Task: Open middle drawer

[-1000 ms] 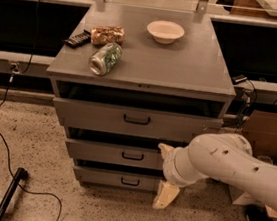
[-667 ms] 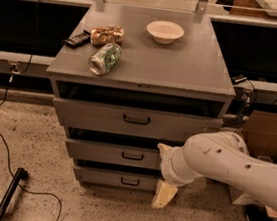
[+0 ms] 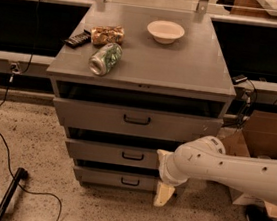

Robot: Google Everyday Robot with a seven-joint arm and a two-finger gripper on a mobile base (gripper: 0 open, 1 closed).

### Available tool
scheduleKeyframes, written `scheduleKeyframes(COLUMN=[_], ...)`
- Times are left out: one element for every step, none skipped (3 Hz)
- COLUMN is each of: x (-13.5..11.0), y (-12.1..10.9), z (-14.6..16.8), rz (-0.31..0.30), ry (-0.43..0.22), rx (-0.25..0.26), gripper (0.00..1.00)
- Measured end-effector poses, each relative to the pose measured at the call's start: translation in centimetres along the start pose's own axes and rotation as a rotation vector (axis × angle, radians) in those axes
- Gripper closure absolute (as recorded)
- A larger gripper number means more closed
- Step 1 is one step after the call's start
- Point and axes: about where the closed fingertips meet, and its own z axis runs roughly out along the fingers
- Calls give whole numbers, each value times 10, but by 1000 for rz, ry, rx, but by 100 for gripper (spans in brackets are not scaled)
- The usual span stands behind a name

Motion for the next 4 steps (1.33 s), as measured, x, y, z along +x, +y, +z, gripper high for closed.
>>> scheduleKeyframes(x=[17, 38, 70, 70], y=[-1, -2, -39, -39], z=[42, 66, 84, 84], rz=[27, 21, 5, 5], ry=[-76, -128, -116, -116], rx=[-8, -10, 4, 4], gripper=[0, 0, 0, 0])
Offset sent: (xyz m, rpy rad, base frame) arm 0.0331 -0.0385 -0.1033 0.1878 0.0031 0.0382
